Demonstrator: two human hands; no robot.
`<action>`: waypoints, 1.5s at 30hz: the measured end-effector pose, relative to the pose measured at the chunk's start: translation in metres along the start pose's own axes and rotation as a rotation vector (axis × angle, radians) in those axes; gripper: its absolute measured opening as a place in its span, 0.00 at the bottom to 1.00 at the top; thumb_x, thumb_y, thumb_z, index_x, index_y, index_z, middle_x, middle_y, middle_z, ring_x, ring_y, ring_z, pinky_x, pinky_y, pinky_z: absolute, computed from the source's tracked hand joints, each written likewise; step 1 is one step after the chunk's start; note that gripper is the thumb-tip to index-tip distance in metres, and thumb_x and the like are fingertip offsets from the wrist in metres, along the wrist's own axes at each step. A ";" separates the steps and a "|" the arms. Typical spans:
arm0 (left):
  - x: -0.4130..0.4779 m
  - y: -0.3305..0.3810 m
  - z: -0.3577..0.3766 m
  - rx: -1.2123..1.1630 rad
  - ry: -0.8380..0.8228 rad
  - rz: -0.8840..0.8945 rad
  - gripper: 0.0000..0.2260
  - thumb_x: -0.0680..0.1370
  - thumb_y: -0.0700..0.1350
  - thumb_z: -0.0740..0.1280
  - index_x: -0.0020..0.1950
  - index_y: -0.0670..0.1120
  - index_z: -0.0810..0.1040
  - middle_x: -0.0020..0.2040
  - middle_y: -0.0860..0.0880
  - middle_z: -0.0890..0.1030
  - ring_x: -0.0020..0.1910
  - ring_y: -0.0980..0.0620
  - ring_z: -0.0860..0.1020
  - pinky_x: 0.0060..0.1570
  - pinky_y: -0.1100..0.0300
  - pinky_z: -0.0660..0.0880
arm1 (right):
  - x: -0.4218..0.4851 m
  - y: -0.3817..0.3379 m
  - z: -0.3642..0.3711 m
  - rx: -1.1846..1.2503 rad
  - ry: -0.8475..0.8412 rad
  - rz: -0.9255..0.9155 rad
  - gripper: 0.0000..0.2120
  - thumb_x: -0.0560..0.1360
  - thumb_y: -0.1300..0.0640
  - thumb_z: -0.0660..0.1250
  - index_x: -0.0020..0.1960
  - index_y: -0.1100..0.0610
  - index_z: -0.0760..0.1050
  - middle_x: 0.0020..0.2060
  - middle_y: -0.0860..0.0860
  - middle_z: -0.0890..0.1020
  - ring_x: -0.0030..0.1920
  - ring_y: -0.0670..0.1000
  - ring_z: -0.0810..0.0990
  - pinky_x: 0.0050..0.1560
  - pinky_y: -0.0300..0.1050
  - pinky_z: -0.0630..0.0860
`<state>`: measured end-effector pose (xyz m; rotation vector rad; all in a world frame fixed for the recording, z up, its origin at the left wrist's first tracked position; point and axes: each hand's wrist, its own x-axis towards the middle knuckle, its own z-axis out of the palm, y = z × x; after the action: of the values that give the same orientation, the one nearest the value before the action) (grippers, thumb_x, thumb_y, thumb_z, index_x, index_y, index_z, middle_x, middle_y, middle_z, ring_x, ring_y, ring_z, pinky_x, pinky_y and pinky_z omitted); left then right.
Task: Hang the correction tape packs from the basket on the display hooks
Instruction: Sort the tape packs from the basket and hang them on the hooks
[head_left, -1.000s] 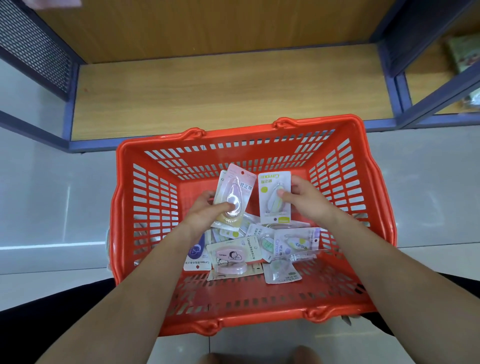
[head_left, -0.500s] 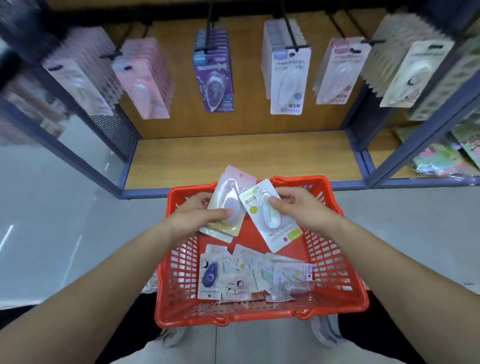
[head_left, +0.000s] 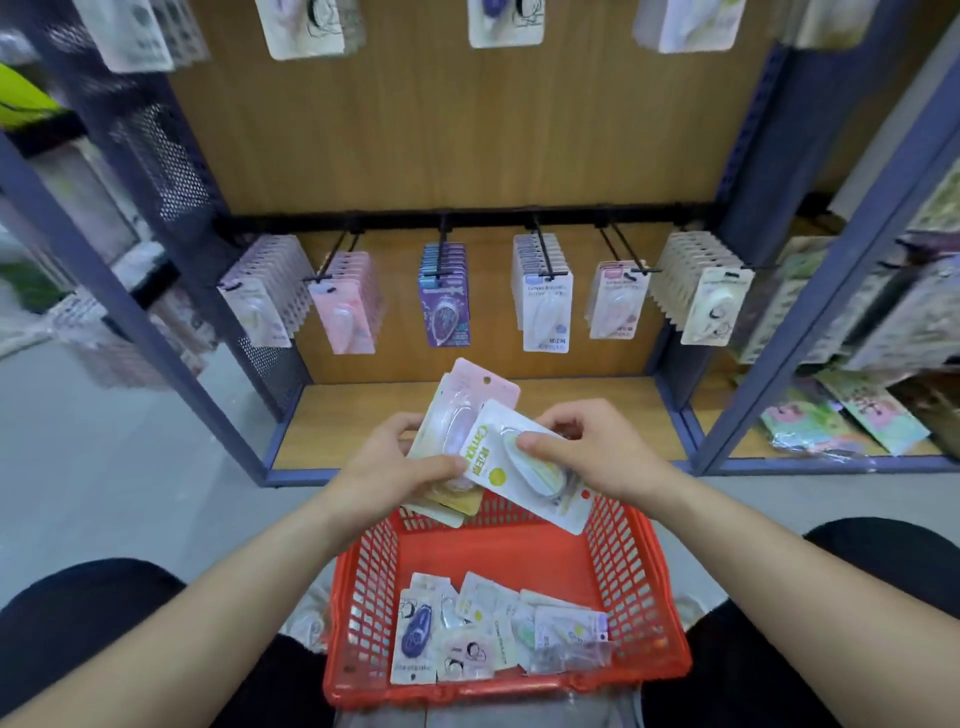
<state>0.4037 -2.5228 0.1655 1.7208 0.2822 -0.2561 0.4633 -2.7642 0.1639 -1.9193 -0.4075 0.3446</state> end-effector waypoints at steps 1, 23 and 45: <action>0.000 -0.001 0.003 -0.010 0.026 0.008 0.26 0.69 0.42 0.81 0.63 0.47 0.76 0.49 0.47 0.88 0.45 0.46 0.87 0.45 0.53 0.81 | -0.001 -0.001 0.001 0.009 0.058 0.013 0.09 0.74 0.51 0.77 0.39 0.54 0.83 0.34 0.52 0.84 0.35 0.46 0.78 0.37 0.47 0.72; 0.023 0.000 0.030 -0.129 0.117 0.029 0.22 0.73 0.41 0.78 0.63 0.48 0.75 0.48 0.49 0.88 0.47 0.48 0.87 0.52 0.52 0.82 | 0.018 -0.005 -0.014 0.507 0.432 0.070 0.20 0.75 0.62 0.75 0.64 0.51 0.76 0.53 0.51 0.86 0.51 0.56 0.86 0.36 0.47 0.82; 0.017 0.001 0.010 -0.160 0.258 0.069 0.30 0.63 0.52 0.81 0.63 0.52 0.76 0.50 0.52 0.88 0.48 0.50 0.87 0.58 0.44 0.81 | 0.027 -0.017 0.035 0.217 0.157 -0.106 0.24 0.79 0.66 0.68 0.72 0.49 0.73 0.61 0.42 0.84 0.61 0.40 0.80 0.59 0.35 0.76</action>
<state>0.4203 -2.5316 0.1592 1.6010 0.4199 0.0397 0.4708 -2.7176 0.1652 -1.6920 -0.3514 0.1602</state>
